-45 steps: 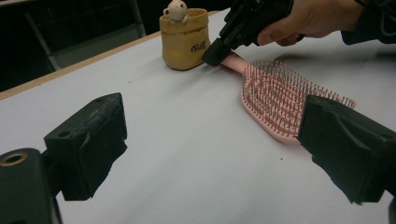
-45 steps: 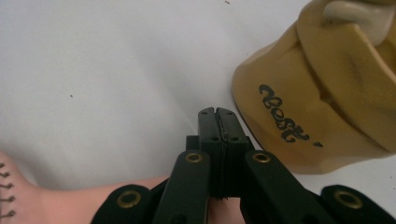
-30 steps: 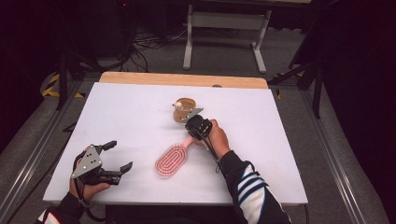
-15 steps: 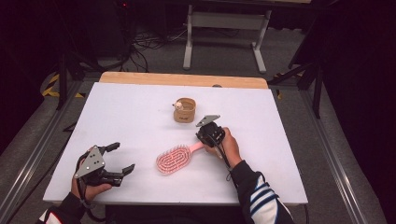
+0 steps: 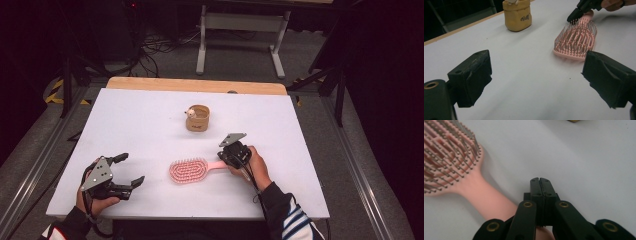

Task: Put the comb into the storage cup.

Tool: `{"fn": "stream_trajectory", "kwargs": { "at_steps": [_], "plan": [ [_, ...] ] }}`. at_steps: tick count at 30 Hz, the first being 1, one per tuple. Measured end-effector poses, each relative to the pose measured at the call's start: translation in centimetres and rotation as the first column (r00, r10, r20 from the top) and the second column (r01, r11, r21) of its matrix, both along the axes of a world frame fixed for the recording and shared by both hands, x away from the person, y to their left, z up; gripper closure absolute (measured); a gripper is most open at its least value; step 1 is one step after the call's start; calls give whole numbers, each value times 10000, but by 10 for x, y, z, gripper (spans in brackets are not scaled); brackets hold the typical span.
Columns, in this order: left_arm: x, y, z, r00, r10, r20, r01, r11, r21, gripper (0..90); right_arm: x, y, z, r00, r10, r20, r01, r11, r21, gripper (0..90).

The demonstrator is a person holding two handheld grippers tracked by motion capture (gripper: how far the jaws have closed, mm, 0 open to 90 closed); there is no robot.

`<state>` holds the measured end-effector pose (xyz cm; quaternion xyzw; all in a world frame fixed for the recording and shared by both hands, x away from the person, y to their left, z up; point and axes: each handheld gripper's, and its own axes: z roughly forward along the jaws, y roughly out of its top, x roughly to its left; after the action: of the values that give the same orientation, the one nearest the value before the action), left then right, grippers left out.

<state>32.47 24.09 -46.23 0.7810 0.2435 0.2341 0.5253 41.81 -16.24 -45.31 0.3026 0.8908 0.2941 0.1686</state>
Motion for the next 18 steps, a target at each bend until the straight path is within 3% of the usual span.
{"fn": "stream_trajectory", "kwargs": {
  "at_steps": [18],
  "plan": [
    [1,-2,-1,10000,-30,-90,31,10000,94,99,-33,-21,0,9982,506,-311,-498,9985,243,900]
  ]
}}
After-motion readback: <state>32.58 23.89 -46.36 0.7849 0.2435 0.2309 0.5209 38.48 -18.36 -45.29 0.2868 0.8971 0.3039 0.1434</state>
